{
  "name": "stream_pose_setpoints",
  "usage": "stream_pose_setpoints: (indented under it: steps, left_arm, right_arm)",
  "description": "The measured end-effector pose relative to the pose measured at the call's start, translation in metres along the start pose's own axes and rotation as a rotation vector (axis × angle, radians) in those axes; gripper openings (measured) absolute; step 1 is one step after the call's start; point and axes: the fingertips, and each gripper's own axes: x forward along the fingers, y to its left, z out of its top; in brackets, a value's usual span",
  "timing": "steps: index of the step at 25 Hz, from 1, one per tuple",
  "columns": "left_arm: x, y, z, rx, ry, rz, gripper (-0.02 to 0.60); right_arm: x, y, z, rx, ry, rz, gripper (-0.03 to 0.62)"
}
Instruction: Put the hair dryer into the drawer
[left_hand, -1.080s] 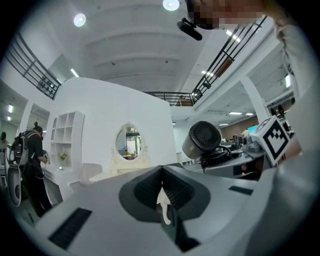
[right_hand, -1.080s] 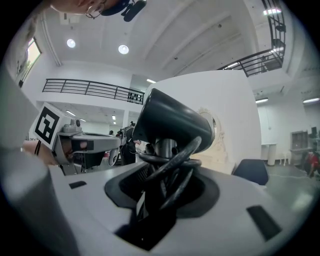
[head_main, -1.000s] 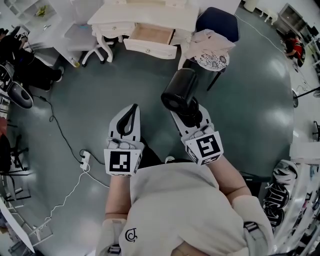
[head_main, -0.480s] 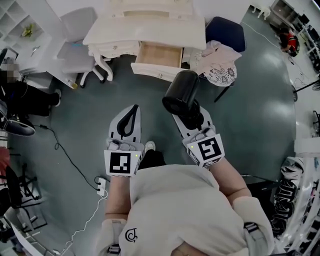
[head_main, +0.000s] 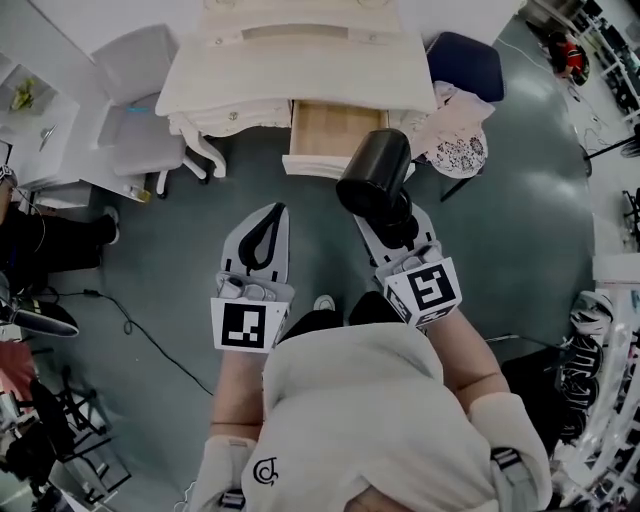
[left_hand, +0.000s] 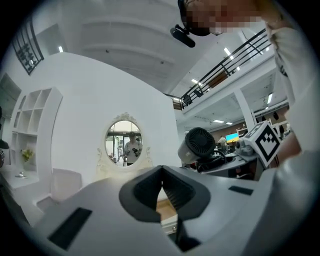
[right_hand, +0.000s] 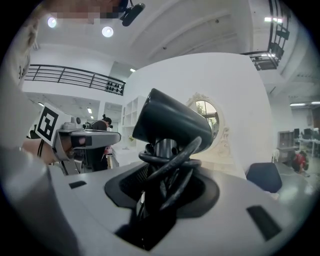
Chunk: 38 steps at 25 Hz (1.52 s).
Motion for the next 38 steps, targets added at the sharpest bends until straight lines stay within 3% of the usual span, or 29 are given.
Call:
stream_pose_setpoints:
  steps: [12, 19, 23, 31, 38]
  left_arm:
    - [0.124, 0.066, -0.034, -0.033, 0.019, -0.027, 0.013]
    - [0.215, 0.105, -0.059, -0.042, 0.015, -0.015, 0.012]
    - [0.252, 0.113, -0.078, -0.034, 0.025, -0.006, 0.012]
    - [0.293, 0.135, -0.136, -0.084, 0.079, -0.007, 0.012]
    - [0.296, 0.146, -0.167, -0.142, 0.162, -0.026, 0.012]
  right_arm:
    - [0.135, -0.075, -0.043, 0.034, 0.112, 0.063, 0.170]
    - [0.210, -0.138, -0.071, 0.022, 0.155, 0.147, 0.170]
    - [0.239, -0.157, -0.093, 0.009, 0.172, 0.238, 0.170]
    - [0.286, -0.150, -0.205, -0.084, 0.441, 0.489, 0.170]
    - [0.290, -0.133, -0.285, -0.173, 0.652, 0.639, 0.170]
